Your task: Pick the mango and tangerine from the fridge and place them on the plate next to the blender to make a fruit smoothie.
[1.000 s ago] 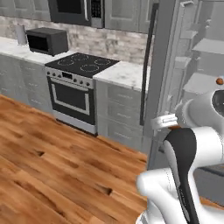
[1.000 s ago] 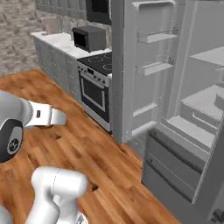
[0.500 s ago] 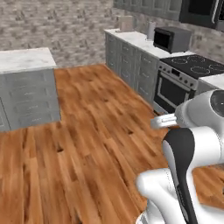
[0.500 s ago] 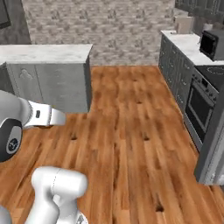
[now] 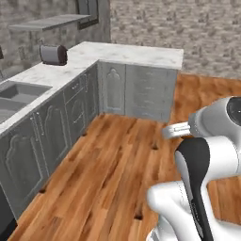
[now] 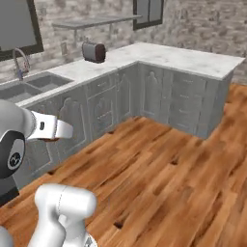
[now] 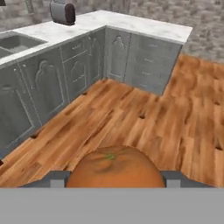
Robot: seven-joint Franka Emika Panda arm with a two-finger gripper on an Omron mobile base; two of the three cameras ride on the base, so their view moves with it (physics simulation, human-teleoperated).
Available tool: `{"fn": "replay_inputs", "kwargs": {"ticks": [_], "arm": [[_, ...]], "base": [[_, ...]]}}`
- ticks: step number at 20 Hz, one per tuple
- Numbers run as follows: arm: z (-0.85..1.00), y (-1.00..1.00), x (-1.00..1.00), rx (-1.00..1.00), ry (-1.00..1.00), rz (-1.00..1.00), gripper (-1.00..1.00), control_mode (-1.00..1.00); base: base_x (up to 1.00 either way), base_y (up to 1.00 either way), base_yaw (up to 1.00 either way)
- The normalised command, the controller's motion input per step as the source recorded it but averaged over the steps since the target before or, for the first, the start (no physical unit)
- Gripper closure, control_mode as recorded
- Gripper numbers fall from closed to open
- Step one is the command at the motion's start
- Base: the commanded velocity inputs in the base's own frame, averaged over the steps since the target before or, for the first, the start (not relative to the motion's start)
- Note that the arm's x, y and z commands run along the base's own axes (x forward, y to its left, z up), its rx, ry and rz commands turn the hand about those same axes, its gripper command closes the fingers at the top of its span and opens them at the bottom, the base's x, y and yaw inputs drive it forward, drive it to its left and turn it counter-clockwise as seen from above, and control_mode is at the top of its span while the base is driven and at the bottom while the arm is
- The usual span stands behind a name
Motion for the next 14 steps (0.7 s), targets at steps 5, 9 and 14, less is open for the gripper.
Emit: {"fn": "replay_inputs", "kwargs": {"ticks": [5,9,14], "arm": [[0.00,0.00,0.00,0.00,0.00,0.00,1.00,1.00],[0.00,0.00,0.00,0.00,0.00,0.00,1.00,1.00],[0.00,0.00,0.00,0.00,0.00,0.00,1.00,1.00]], "base": [[-0.23,0.15,1.00],[-0.18,0.23,1.00],[-0.04,0.50,0.92]]}}
